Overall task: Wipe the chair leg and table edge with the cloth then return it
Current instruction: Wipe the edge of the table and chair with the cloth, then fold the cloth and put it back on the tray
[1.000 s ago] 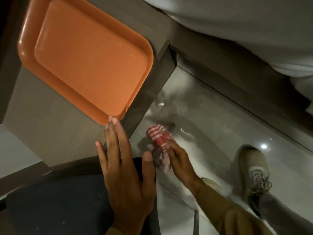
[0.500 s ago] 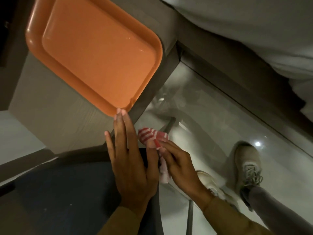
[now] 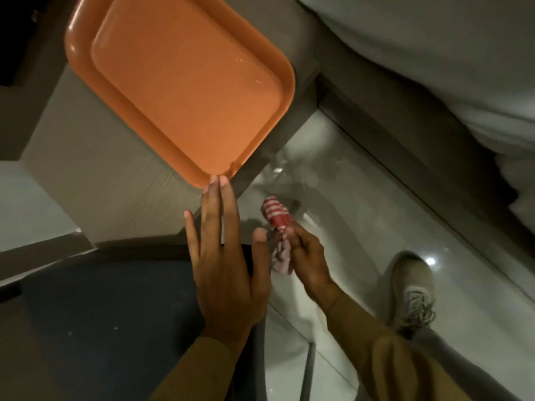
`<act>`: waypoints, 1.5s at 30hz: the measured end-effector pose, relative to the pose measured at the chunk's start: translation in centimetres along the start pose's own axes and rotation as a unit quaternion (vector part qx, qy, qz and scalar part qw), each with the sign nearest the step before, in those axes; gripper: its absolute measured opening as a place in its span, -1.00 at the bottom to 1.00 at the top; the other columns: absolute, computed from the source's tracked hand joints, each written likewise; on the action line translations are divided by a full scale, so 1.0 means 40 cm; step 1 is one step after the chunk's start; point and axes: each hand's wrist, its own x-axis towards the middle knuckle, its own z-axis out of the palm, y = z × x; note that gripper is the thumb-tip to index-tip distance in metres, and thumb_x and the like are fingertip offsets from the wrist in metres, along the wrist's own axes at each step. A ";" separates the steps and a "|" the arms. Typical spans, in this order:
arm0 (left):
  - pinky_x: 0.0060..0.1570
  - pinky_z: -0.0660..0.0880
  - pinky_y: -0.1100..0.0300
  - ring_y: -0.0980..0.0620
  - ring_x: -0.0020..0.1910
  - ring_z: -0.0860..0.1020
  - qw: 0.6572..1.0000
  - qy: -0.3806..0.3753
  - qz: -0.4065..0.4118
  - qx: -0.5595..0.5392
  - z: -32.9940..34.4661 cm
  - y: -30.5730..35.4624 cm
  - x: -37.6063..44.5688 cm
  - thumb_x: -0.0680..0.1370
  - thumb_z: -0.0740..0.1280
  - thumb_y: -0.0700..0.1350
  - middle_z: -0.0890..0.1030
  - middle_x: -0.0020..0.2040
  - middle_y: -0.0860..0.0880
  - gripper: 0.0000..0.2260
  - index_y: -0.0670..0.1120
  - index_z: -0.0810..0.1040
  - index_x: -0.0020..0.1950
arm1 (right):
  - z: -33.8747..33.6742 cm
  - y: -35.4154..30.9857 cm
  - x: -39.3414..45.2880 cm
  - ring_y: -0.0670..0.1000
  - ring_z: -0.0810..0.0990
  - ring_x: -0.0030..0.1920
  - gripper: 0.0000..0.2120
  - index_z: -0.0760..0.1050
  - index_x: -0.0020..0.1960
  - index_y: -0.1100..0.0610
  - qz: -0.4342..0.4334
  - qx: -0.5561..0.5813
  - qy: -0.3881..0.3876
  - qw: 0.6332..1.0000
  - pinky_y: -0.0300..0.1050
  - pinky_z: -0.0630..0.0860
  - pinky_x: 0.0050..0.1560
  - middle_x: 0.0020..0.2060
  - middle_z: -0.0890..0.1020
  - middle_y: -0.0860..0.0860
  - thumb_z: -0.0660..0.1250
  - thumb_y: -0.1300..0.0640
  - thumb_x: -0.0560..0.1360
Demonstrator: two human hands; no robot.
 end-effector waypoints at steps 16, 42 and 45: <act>0.71 0.20 0.07 0.02 0.69 0.34 0.818 -0.010 -0.382 -0.430 -0.160 0.175 0.010 0.79 0.17 0.07 0.40 0.69 0.02 -0.56 0.12 0.34 0.70 | -0.273 -0.469 -0.308 0.42 0.36 0.61 -0.44 0.15 0.58 0.58 0.038 0.381 -0.304 0.872 0.22 0.24 0.66 0.54 0.32 0.54 -0.18 0.19 0.76; 0.42 0.57 0.25 0.01 0.46 0.63 0.673 0.015 -0.305 -0.674 -0.385 0.149 0.144 0.71 0.33 0.21 0.68 0.45 -0.03 -0.56 0.03 0.57 0.52 | -0.050 -0.863 -0.330 0.05 0.81 0.13 -0.84 0.57 0.28 0.07 -0.277 -0.257 -0.185 0.907 -0.04 0.77 0.10 0.16 0.76 0.01 0.37 0.17 0.70; 0.28 0.65 0.26 0.06 0.40 0.67 0.672 -0.022 -0.298 -0.678 -0.415 0.169 0.180 0.55 0.51 0.14 0.70 0.39 0.05 -0.47 0.11 0.51 0.50 | -0.015 -0.899 -0.325 0.04 0.82 0.10 -0.76 0.50 0.32 0.02 -0.279 -0.239 -0.187 0.911 -0.09 0.78 0.04 0.19 0.75 -0.03 0.34 0.01 0.67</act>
